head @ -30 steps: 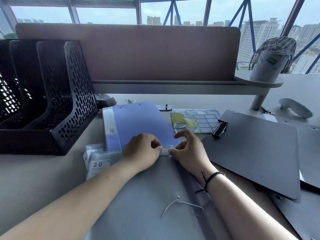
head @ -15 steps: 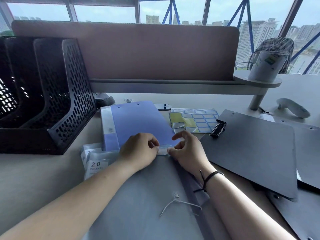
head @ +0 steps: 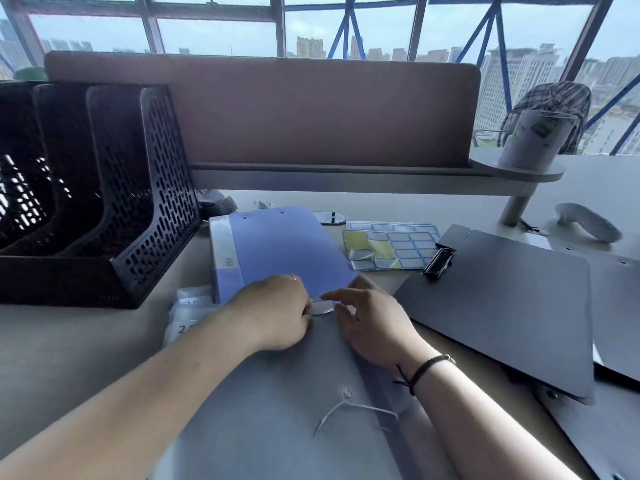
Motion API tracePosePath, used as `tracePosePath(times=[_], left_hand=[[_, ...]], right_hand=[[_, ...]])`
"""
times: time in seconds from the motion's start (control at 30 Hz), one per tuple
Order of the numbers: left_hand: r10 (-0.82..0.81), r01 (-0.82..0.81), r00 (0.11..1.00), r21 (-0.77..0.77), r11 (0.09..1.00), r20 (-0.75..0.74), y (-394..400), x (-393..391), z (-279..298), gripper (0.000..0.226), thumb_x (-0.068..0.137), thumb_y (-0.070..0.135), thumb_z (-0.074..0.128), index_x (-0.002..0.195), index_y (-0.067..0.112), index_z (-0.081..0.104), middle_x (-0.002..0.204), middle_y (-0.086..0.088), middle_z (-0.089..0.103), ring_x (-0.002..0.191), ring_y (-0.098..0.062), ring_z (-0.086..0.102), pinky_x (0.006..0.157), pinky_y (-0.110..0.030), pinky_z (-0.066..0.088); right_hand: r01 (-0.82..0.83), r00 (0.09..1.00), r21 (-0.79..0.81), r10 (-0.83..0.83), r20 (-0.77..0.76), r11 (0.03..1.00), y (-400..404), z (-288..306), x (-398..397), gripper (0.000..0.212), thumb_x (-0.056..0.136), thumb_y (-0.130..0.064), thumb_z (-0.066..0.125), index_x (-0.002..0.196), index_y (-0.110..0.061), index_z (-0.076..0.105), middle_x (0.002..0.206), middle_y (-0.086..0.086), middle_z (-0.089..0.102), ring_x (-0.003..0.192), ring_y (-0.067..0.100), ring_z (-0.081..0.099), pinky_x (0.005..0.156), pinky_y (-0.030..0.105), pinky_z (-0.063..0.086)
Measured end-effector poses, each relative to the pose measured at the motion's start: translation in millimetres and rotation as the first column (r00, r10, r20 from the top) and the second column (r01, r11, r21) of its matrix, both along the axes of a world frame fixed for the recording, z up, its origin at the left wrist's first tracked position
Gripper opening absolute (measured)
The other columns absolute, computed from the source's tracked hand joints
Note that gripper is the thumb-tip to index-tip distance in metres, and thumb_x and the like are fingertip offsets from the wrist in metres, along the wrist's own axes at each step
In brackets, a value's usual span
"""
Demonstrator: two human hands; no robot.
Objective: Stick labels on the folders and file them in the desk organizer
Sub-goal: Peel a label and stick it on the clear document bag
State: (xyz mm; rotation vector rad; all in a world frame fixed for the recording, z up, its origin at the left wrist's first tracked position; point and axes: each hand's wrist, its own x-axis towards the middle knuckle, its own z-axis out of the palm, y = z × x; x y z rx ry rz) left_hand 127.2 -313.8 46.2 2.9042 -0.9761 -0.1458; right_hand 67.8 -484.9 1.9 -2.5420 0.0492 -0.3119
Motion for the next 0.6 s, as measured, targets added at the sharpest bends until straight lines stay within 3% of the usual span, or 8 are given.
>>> tracePosePath(times=[0.17,0.3,0.43,0.6], left_hand=[[-0.023,0.023,1.0,0.108,0.994,-0.001,9,-7,-1,0.036,0.094,0.047,0.042,0.122,0.032,0.058,0.127,0.01,0.054,0.116,-0.024,0.056,0.085,-0.035,0.047],[-0.077,0.077,0.997,0.116,0.99,-0.007,19,-13,-7,0.05,0.098,0.052,0.037,0.144,0.034,0.043,0.149,0.017,0.038,0.134,-0.019,0.042,0.101,-0.039,0.042],[-0.102,0.1,0.995,0.115,0.988,0.011,26,-19,-9,0.063,0.097,0.061,0.034,0.153,0.032,0.029,0.16,0.018,0.024,0.144,-0.013,0.029,0.112,-0.037,0.033],[-0.112,0.11,0.994,0.069,0.992,0.017,30,-24,-7,0.064,0.098,0.061,0.033,0.155,0.032,0.025,0.162,0.017,0.021,0.147,-0.01,0.023,0.116,-0.033,0.027]], right_hand=[[-0.129,0.99,-0.271,0.107,-0.095,0.954,10,11,-11,0.044,0.095,-0.032,0.042,0.129,-0.059,0.052,0.12,-0.014,0.046,0.098,0.014,0.058,0.067,0.029,0.037],[-0.127,0.991,-0.336,0.103,-0.088,0.933,9,16,-16,0.037,0.094,-0.034,0.044,0.124,-0.046,0.062,0.124,-0.017,0.049,0.1,0.015,0.061,0.067,0.03,0.04],[-0.073,0.996,-0.334,0.051,-0.075,0.94,4,19,-18,0.034,0.095,-0.038,0.046,0.121,-0.041,0.067,0.129,-0.02,0.052,0.105,0.013,0.06,0.076,0.029,0.047],[-0.02,0.998,-0.354,-0.003,-0.062,0.935,1,15,-16,0.032,0.09,-0.036,0.049,0.113,-0.035,0.071,0.122,-0.019,0.057,0.103,0.013,0.062,0.08,0.031,0.05]])
